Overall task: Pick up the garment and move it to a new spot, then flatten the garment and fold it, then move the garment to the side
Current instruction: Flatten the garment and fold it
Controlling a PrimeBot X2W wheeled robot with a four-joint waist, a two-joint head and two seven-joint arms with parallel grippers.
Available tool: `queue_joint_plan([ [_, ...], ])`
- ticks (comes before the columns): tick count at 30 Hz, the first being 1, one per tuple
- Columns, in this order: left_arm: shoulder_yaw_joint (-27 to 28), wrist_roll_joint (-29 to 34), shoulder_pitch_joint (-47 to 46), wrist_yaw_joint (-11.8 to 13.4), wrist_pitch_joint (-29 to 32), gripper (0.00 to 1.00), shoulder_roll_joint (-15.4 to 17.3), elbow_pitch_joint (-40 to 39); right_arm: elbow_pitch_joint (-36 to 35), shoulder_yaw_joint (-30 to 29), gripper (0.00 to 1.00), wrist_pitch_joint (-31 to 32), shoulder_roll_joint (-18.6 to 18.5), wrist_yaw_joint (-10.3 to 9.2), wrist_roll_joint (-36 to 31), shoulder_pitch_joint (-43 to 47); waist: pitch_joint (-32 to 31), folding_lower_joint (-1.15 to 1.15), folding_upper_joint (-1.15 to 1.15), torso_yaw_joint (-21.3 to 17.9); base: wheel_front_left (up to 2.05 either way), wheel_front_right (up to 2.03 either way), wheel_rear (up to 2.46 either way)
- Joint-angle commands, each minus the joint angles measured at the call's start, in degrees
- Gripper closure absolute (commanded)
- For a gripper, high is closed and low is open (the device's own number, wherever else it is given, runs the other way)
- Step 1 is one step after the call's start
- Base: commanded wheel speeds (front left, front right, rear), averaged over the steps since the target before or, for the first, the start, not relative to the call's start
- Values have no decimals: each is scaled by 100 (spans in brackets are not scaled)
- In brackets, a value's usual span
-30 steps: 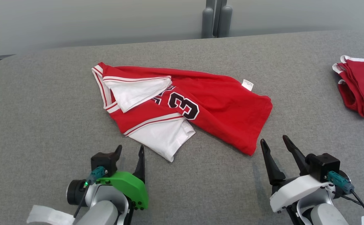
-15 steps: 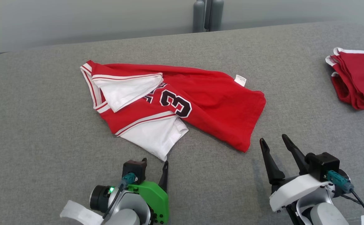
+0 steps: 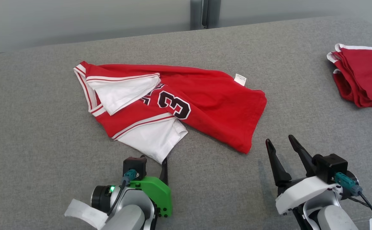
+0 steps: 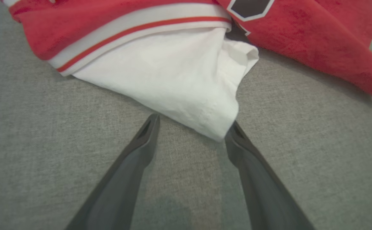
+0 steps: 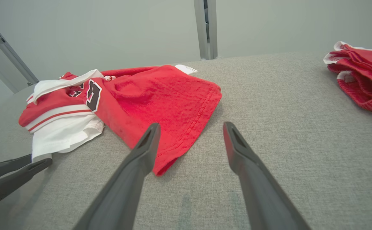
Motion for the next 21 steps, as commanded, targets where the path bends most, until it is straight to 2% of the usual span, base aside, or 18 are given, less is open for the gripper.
queue_joint_plan([
  [1, 28, 59, -114, 75, -64, 0, 28, 83, -1, -3, 0, -17, -3, -4, -50, -1, -6, 0, 0, 15, 0, 0, 0],
  [7, -25, 42, -142, -22, -156, 0, -18, 377, 21, 5, 0, -27, 6, -4, -41, -2, -22, 0, 0, 97, 0, 0, 0],
  [8, -38, 41, -144, -40, -157, 57, -24, 421, 23, 1, 0, -27, 5, -4, -44, -2, -26, 0, 0, 112, 0, 0, 0],
  [9, -43, 58, -153, -41, -207, 100, -26, 445, 23, -3, 0, -29, 7, -4, -46, -2, -29, 0, 0, 128, 0, 0, 0],
  [13, 23, 26, -120, -23, -341, 100, -1, 463, 27, -3, 0, -32, 10, -4, -56, 14, -56, 0, 0, 175, 0, 0, 0],
  [21, 258, 170, 202, 321, -633, 100, 420, 18, 58, 13, 0, -31, 13, -4, -46, 121, -194, 0, 0, 328, 0, 0, 0],
])
